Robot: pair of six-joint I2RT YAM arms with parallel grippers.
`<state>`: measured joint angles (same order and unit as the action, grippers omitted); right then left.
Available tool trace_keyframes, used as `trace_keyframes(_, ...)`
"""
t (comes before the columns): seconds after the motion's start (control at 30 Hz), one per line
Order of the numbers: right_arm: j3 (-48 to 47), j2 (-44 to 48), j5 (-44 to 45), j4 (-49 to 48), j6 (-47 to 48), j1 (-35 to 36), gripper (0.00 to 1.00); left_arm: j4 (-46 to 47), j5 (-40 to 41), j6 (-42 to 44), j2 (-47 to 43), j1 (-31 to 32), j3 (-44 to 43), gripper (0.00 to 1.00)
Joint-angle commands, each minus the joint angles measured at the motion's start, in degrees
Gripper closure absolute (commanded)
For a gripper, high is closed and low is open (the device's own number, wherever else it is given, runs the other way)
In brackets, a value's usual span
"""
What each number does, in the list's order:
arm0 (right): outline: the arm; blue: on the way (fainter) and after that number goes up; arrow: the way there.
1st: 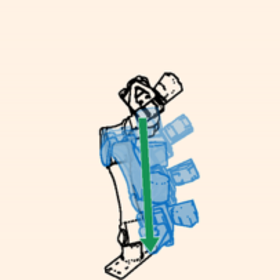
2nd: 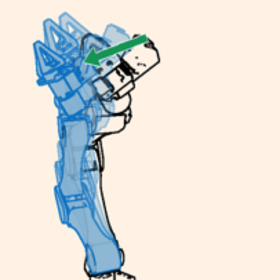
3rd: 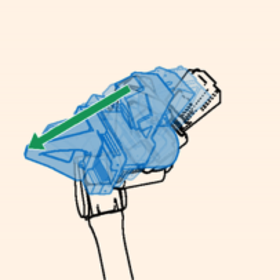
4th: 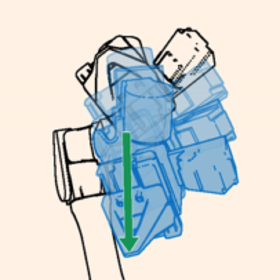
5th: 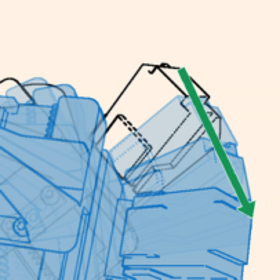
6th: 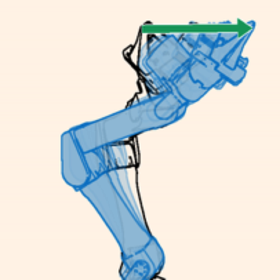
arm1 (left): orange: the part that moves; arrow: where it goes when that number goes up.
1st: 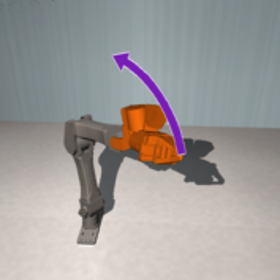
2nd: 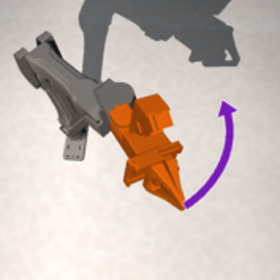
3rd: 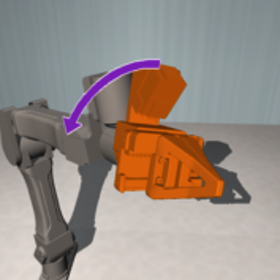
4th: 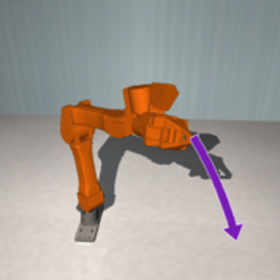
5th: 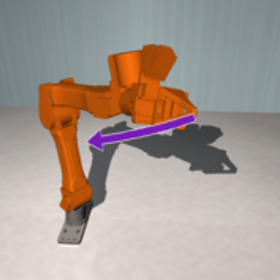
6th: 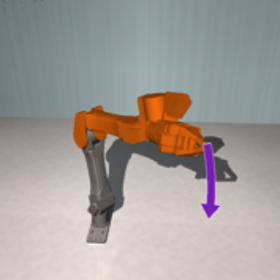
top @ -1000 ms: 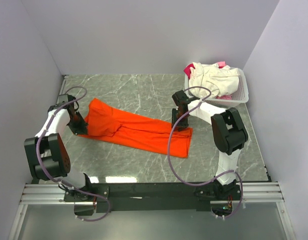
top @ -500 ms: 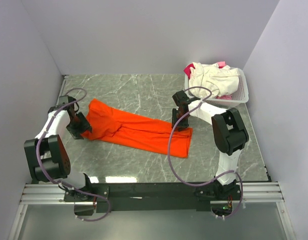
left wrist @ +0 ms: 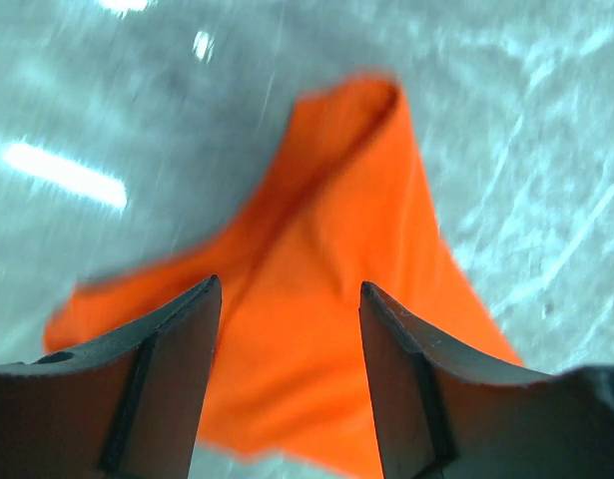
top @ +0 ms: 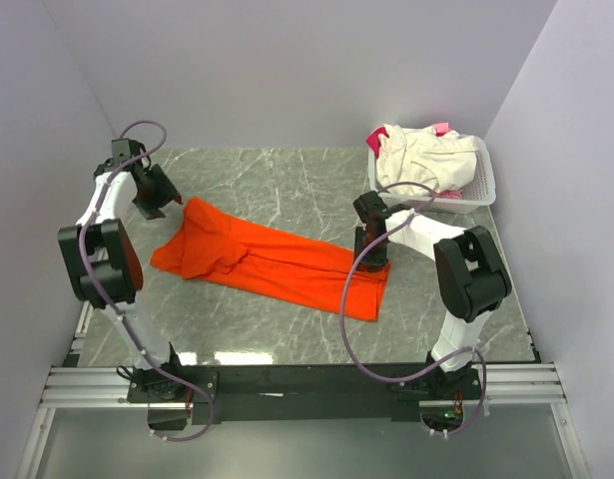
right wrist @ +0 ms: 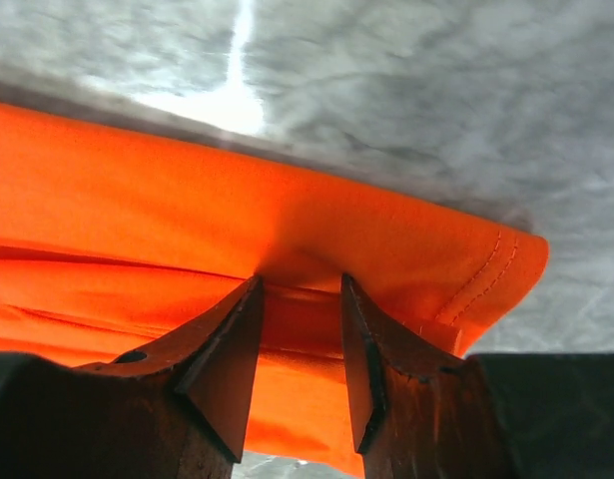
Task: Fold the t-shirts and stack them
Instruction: Fold the tshirt
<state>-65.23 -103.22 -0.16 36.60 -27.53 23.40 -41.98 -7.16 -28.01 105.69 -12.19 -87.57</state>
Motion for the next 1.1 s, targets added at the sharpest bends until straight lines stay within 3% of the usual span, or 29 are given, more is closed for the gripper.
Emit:
trace_keyframes(0.0, 2.30, 2.23, 3.15, 1.63, -0.16, -1.34, 0.56, 3.83, -3.74, -0.90, 6.01, 0.14, -5.84, 0.37)
trace_keyframes(0.2, 1.34, 2.32, 4.20, 2.51, -0.07, -1.69, 0.56, 8.49, -6.19, -2.75, 14.18, 0.85, -12.79, 0.37)
trace_keyframes(0.53, 3.00, 9.17, 6.40, 4.45, -1.65, -5.02, 0.56, 15.43, -11.21, -7.41, 20.61, 2.78, -15.35, 0.36)
trace_keyframes(1.07, 3.62, 4.26, 5.79, 0.23, -1.56, -9.60, 0.55, 11.65, -9.37, -4.95, 26.85, 3.84, -20.80, 0.40)
